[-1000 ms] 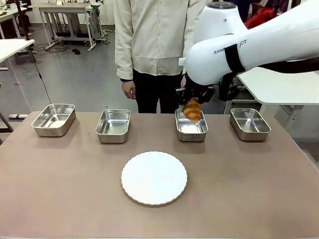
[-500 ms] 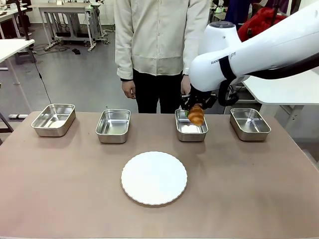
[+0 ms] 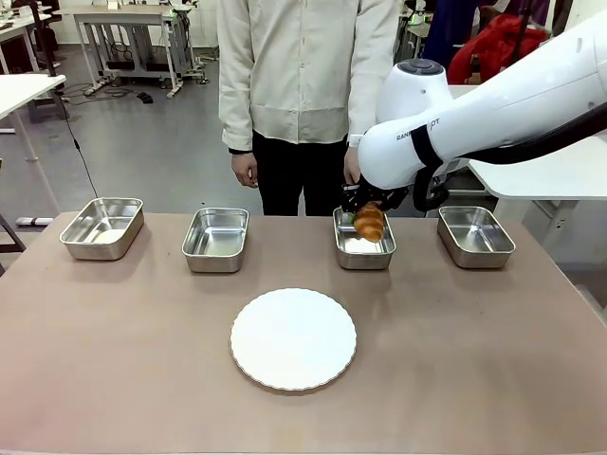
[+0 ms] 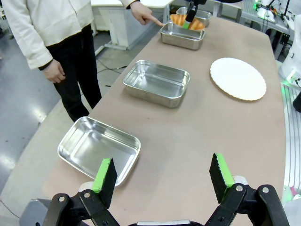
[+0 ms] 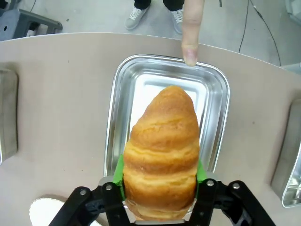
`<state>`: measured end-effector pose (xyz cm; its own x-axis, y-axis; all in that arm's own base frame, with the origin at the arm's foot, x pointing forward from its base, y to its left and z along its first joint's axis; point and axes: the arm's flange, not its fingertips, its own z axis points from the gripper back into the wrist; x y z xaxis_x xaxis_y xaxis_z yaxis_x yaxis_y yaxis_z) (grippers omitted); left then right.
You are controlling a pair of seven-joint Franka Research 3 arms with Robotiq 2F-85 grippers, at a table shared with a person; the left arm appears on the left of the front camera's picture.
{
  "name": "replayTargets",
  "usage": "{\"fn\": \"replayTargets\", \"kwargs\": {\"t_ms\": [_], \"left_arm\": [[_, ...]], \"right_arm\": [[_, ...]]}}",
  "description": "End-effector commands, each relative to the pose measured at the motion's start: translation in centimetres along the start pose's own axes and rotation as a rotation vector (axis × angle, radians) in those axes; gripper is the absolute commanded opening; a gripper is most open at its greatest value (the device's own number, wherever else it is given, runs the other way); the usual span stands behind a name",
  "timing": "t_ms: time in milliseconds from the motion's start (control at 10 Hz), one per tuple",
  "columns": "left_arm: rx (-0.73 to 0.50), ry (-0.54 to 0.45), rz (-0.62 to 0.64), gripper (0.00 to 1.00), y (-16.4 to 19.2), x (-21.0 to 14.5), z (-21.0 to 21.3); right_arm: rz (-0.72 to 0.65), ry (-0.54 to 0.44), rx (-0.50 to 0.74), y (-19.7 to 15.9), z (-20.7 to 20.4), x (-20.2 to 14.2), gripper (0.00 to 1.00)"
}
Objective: Place the bread in the container.
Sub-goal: Place the Butter Roll into the Airtight Container indicated by the human.
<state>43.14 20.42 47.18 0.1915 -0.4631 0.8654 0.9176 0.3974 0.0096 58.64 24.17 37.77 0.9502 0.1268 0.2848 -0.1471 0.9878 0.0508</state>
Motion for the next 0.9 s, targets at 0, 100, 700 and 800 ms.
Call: {"fn": "replayTargets", "kwargs": {"t_ms": [0, 100, 700, 800], "left_arm": [[-0.001, -0.004, -0.015, 1.0, -0.15, 0.16, -0.02], [-0.001, -0.004, -0.015, 1.0, -0.15, 0.16, -0.02], [-0.001, -0.004, -0.015, 1.0, -0.15, 0.16, -0.02], [-0.001, -0.004, -0.015, 1.0, -0.15, 0.16, -0.02]], "right_arm": [[0.03, -0.017, -0.013, -0.1, -0.06, 0.11, 1.0], [0.035, -0.008, -0.003, 0.03, -0.16, 0.11, 1.0], [0.009, 0.002, 0.001, 0.31, -0.12, -0.11, 1.0], [0.009, 0.002, 0.001, 0.31, -0.12, -0.11, 1.0]]}}
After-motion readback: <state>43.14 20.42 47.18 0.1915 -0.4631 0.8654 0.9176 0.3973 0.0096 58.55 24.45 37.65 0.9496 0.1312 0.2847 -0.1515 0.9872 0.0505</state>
